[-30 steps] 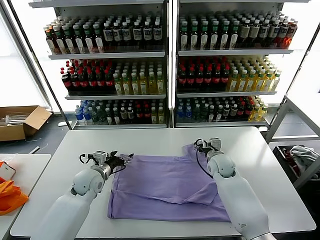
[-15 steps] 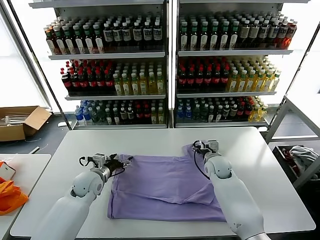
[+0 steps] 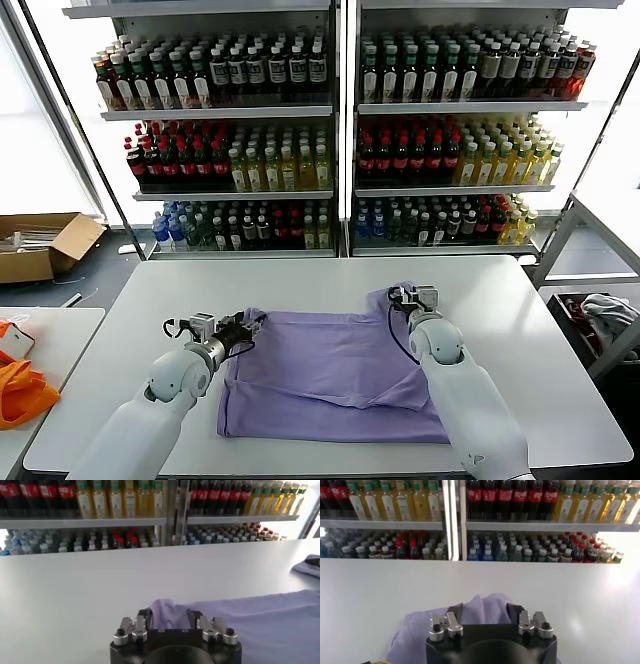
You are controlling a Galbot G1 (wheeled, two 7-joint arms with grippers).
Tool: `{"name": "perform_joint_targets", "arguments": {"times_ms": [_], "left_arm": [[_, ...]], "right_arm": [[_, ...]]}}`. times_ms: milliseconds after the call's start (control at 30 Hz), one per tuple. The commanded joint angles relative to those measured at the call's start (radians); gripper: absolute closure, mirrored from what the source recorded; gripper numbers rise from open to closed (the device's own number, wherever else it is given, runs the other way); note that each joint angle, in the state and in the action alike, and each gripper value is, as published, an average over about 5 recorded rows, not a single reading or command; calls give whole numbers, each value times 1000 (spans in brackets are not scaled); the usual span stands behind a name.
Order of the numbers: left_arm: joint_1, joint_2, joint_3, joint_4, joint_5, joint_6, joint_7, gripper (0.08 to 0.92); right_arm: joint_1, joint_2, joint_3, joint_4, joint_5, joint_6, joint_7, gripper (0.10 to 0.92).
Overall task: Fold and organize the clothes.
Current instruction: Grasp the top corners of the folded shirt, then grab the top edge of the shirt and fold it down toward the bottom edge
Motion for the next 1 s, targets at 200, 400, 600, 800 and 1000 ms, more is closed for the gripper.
{"name": "perform_joint_targets", "arguments": {"times_ms": [200,400,600,800,1000], "left_arm": [[11,-10,-2,-2,27,-44,18,735],[15,-16,-5,-11,50,-86,6,891],[26,-14,-19,-51,79,-140,6,915],[59,-8,-45,-127,144,-158,-9,915],[111,5,-71,-184,154,-165,-14,915]], "right_arm": [[-20,1,4,30,15,3,3,751],[-29,3,19,60,0,23,-1,900],[-44,2,49,151,40,23,3,916],[-56,5,82,275,88,16,18,916],[-119,6,96,426,85,21,40,916]]}}
